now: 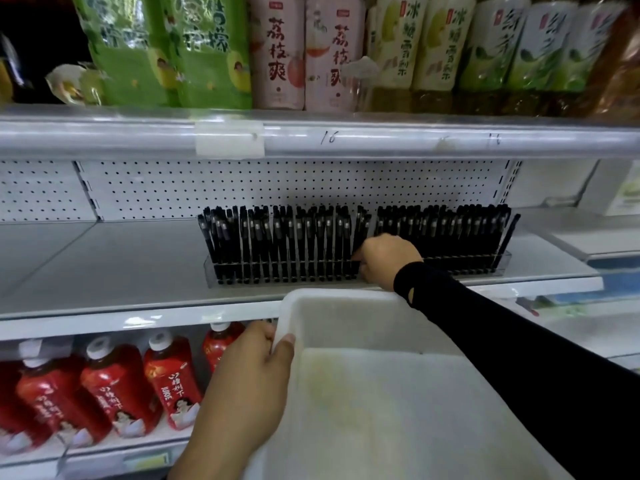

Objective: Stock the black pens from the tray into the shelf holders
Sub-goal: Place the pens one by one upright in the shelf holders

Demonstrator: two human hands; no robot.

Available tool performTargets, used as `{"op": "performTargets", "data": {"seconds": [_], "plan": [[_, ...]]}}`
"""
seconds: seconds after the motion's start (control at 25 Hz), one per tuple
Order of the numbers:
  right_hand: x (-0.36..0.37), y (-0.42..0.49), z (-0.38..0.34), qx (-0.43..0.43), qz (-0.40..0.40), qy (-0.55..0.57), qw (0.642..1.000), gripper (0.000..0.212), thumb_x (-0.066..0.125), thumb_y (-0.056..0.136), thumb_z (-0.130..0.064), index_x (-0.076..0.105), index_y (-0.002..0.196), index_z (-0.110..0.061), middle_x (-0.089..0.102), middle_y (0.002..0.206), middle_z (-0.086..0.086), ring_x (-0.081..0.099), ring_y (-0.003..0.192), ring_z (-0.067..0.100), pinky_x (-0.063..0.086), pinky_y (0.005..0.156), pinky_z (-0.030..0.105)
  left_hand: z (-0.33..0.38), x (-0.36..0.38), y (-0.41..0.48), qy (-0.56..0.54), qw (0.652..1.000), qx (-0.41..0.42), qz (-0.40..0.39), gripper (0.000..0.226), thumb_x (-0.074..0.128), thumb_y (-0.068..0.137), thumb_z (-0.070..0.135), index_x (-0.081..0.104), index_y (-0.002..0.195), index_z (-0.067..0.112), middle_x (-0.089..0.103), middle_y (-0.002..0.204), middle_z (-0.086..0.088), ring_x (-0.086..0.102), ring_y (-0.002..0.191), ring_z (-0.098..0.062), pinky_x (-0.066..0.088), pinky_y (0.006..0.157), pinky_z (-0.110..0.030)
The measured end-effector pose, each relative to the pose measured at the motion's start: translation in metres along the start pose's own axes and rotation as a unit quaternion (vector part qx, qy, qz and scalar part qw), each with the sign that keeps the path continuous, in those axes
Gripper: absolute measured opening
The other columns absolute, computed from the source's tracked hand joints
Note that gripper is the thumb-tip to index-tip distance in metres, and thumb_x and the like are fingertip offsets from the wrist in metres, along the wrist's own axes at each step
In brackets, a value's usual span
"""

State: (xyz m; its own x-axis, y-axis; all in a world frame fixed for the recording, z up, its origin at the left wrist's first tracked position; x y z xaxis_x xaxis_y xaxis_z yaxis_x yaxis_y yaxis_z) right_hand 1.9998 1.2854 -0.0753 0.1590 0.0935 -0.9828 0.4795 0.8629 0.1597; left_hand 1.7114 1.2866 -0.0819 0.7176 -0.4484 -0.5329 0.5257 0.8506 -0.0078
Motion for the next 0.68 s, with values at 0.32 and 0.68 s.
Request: {"op": "performTargets", "data": {"seconds": [0.32,0.68], "plan": [[0.0049,0.0011,0.0025,-0.015,0.017,0.019,1.0,0.037,0.061,0.093,-0.002,0.071,0.123,-0.02,0.071,0.116,0.012,0.069,0.099,0.03,0.057,0.09,0.039,0.0005,-0.0021,-0.0018,-0.002,1.0,0.003,-0.008,0.024,0.05,0.098,0.041,0.059,0.088,0.022,0.067,0.078,-0.005,0.064,0.073,-0.018,0.053,0.075,-0.042],[0.0081,0.0033,0.0079,-0.058,0.046,0.025,0.997,0.042,0.057,0.092,0.006,0.071,0.123,-0.018,0.068,0.125,0.01,0.066,0.11,0.029,0.052,0.098,0.036,0.0025,0.0028,0.0011,0.006,1.0,0.003,-0.016,0.026,0.049,0.098,0.041,0.06,0.088,0.019,0.069,0.081,-0.005,0.066,0.076,-0.02,0.054,0.077,-0.045]]}}
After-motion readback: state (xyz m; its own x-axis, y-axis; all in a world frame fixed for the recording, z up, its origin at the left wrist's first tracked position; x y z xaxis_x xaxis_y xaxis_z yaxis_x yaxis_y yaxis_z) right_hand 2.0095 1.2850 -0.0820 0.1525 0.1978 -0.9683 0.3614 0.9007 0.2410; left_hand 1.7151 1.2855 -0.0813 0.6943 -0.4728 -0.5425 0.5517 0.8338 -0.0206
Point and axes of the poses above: each hand's wrist, its own y-axis towards the middle knuckle, its own x-axis out of the palm, z = x × y, the point moved 2 cm from there along y, towards the middle knuckle
